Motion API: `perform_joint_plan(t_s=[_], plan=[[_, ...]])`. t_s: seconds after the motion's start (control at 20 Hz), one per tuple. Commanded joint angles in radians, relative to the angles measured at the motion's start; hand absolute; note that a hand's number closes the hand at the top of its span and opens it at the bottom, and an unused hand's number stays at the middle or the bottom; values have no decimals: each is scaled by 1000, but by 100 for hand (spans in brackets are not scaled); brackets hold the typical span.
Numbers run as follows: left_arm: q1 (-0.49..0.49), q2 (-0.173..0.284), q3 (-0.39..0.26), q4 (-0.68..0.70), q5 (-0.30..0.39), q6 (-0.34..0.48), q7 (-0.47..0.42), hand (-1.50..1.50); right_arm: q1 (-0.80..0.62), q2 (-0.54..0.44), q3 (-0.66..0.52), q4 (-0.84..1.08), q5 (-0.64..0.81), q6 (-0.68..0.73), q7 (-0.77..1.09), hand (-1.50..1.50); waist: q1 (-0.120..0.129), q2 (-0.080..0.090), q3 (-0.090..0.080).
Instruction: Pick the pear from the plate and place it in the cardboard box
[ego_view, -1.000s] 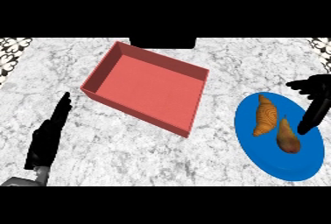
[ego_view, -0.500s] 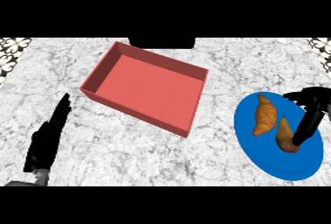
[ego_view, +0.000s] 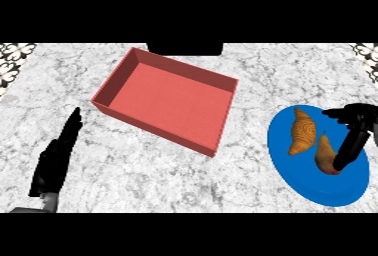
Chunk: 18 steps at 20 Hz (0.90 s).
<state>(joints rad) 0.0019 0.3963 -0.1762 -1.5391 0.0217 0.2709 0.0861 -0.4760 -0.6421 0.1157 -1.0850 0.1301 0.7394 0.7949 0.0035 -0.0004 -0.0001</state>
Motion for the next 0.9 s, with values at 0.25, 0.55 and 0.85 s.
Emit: perform_joint_plan(t_s=[0.25, 0.55, 0.85], plan=[[58, -52, 43, -31, -47, -57, -20, 0, -1, 62, -64, 11, 82, 34, 42, -150, 1, 0, 0], [2, -81, 77, -21, -92, -74, 29, 0, 40, 92, -92, -59, 119, 40, 56, -150, -2, 0, 0], [-18, -81, 132, 20, -90, -130, -1, 0, 62, 112, -70, 48, 217, 25, -96, -150, 1, 1, 0]])
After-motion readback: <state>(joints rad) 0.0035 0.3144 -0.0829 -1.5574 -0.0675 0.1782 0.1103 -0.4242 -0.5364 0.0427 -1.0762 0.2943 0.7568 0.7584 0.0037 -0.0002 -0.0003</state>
